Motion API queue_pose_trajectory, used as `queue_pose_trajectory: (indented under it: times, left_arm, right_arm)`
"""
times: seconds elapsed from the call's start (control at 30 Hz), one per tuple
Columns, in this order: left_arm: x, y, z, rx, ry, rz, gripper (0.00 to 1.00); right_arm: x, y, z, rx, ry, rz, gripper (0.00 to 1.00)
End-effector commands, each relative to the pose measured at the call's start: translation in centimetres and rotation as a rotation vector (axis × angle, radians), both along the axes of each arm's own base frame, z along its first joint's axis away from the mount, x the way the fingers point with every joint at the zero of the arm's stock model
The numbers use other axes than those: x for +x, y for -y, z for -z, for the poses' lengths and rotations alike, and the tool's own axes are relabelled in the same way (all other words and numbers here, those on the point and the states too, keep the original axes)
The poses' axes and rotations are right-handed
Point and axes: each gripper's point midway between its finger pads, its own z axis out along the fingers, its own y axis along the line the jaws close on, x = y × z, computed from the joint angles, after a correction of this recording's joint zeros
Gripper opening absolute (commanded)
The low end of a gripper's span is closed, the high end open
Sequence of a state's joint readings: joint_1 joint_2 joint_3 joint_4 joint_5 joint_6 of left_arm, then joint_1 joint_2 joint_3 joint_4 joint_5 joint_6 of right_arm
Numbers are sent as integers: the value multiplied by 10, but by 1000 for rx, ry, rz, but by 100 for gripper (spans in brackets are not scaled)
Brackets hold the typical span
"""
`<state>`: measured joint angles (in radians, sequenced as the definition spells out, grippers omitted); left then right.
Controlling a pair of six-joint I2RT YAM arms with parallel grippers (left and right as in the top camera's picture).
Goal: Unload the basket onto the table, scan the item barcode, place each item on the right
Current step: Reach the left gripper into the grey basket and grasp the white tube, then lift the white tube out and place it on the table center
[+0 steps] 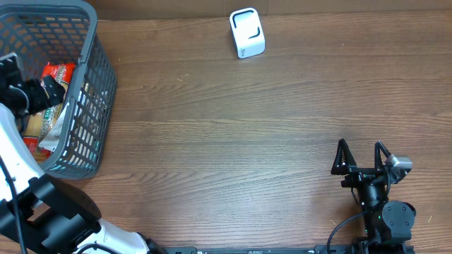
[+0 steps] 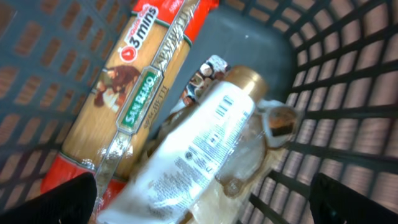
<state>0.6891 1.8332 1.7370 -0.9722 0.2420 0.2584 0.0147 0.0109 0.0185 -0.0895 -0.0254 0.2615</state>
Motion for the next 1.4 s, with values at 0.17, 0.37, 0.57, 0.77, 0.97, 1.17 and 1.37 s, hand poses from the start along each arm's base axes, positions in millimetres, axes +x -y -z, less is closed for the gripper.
queue_pose_trajectory:
  times: [0.17, 0.37, 0.57, 0.77, 0.97, 1.17, 1.37]
  left_arm:
    - [5, -1, 64, 85, -21, 136, 99]
    - [5, 2, 89, 110, -20, 173, 100]
    - [1, 7, 129, 56, -75, 177, 100]
    - [-2, 10, 161, 3, -127, 181, 94]
    - [1, 7, 160, 4, -116, 167, 27]
    - [17, -5, 131, -16, -63, 58, 4]
    - [30, -16, 81, -29, -29, -3, 4]
  right_arm:
    - [0, 0, 1, -4, 5, 1, 100]
    - [0, 0, 1, -4, 5, 1, 100]
    - [0, 0, 1, -4, 5, 1, 100]
    - [0, 0, 1, -4, 5, 1, 100]
    - [0, 0, 1, -4, 5, 0, 100]
    - [0, 0, 1, -4, 5, 1, 100]
    - [0, 0, 2, -4, 5, 1, 100]
